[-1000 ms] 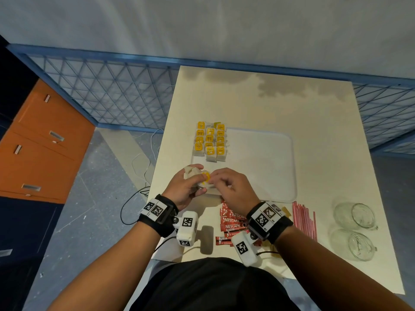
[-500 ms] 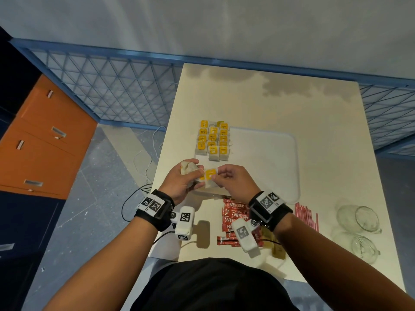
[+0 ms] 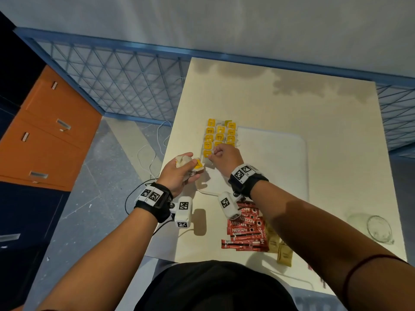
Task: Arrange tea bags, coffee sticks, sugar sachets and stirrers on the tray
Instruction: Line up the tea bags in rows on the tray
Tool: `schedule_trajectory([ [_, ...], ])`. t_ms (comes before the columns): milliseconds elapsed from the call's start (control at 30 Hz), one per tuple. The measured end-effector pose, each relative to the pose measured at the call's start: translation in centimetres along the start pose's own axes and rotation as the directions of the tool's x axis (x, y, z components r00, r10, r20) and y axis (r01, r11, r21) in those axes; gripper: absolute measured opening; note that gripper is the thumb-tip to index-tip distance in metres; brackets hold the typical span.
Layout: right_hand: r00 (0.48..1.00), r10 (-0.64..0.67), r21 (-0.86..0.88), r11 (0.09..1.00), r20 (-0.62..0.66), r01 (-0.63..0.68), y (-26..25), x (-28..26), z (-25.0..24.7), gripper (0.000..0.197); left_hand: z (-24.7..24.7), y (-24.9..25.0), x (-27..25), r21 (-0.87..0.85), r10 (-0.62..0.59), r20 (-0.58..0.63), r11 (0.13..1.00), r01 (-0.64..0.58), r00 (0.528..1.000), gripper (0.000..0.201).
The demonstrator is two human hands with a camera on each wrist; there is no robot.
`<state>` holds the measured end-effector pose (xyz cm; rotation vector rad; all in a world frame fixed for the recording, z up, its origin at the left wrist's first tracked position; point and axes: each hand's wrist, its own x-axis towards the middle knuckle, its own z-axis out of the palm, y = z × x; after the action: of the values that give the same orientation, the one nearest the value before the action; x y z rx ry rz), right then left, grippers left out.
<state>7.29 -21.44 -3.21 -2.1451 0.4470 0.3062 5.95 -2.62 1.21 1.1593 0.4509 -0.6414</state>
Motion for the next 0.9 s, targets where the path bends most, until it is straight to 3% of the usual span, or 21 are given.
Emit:
schedule_trajectory([
  [300, 0.999, 0.016, -0.138, 0.990, -0.034, -0.021, 0.3, 1.8, 1.8, 0.017, -1.5, -0.3, 0.5, 0.036, -0.022, 0.005, 0.999, 0.022, 1.000, 0.016],
  [567, 0.996, 0.006, -0.254, 0.967, -0.084, -0.027, 0.2, 2.1, 2.0, 0.019, -1.8, -0.4, 0.5, 0.065, -0.046, 0.020, 0.997, 0.045, 0.999, 0.026],
  [767, 0.996, -0.066, -0.062, 0.996, -0.066, 0.062, -0.6, 0.5, 1.5, 0.020, -1.4, -0.6, 0.6, 0.090, -0.036, 0.033, 0.995, 0.033, 0.999, 0.028],
  [900, 0.977, -0.153, 0.097, 0.985, 0.150, 0.140, -1.3, -2.2, 0.8, 0.045, -1.3, -1.0, 0.7, 0.141, -0.006, 0.054, 0.990, -0.001, 0.999, 0.025],
])
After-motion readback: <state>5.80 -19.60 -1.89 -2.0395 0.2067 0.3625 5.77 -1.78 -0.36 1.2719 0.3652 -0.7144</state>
